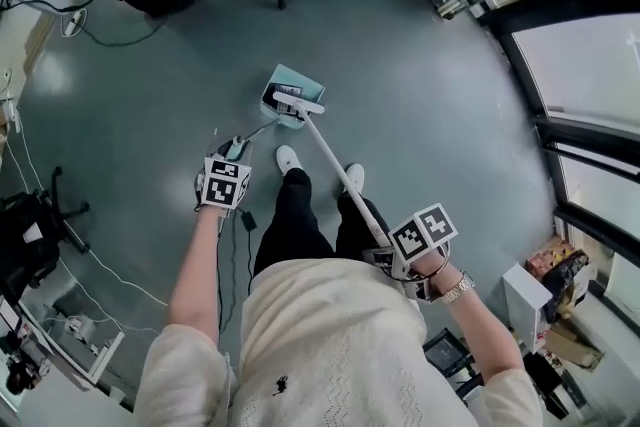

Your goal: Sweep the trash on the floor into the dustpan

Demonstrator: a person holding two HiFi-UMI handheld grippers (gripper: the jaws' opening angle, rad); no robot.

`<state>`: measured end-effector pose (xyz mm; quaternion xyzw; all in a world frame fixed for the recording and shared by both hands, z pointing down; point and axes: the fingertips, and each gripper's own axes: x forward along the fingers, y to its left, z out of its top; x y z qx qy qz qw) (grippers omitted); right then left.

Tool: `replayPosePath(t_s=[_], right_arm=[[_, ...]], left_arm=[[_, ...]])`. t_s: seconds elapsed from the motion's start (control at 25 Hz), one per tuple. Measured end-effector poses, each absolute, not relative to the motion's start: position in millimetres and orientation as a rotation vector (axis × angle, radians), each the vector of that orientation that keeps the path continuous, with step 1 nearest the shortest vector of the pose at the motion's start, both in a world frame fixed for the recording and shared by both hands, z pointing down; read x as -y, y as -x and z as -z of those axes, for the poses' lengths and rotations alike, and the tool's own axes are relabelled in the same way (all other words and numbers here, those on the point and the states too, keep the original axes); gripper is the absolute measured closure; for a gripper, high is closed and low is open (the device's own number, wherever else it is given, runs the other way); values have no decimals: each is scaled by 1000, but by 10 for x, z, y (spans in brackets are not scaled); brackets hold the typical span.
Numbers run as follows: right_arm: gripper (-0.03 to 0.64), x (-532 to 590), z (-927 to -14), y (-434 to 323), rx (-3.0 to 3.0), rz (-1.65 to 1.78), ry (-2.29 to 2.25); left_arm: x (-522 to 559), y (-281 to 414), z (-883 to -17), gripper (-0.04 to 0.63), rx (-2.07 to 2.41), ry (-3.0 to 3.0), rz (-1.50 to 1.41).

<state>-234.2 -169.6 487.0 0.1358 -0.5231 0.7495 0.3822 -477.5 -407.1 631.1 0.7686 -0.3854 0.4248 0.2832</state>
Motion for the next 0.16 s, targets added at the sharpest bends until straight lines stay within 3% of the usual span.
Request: replayPosePath(t_s=[0.16], right_arm=[[512, 1326, -4340, 1883, 1362, -1832, -281]], left_arm=[[3588, 4421, -5634, 500, 1118, -2038, -1136]])
